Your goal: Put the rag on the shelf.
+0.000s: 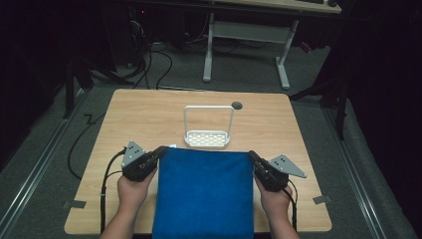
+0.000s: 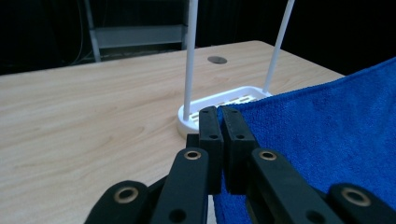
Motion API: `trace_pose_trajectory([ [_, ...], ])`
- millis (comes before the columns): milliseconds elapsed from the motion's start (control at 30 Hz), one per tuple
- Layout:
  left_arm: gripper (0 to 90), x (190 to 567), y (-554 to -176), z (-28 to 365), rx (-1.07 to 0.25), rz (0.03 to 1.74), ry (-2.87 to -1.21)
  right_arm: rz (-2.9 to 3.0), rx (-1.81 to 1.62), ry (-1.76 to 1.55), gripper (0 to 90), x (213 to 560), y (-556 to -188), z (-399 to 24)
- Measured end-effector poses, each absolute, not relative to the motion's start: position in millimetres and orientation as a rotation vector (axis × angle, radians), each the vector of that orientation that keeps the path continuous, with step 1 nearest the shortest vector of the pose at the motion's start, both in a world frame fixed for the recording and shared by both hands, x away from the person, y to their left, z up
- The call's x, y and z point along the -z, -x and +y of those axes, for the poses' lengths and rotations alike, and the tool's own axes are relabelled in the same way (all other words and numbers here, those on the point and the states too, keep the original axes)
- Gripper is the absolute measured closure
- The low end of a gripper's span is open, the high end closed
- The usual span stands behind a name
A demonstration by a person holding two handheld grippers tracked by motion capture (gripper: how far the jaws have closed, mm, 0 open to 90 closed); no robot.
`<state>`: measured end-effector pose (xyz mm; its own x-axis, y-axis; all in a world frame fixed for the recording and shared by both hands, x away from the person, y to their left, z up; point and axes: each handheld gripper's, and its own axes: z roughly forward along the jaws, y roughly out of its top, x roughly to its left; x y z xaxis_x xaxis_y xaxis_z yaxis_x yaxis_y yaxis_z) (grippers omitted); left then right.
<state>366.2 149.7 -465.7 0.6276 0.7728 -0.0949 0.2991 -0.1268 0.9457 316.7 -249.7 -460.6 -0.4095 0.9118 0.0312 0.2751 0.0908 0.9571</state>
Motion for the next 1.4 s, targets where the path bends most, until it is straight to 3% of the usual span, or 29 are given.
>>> trace_pose_trajectory([
  [600,88.1,412,-369,142,-0.607,0.790,-1.607,1.661,-1.367,-1.071,88.4,406,-316,-257],
  [1400,88.1,376,-371,150,-0.680,0.749,-1.524,1.574,-1.426,-0.967,88.4,360,-322,-247],
])
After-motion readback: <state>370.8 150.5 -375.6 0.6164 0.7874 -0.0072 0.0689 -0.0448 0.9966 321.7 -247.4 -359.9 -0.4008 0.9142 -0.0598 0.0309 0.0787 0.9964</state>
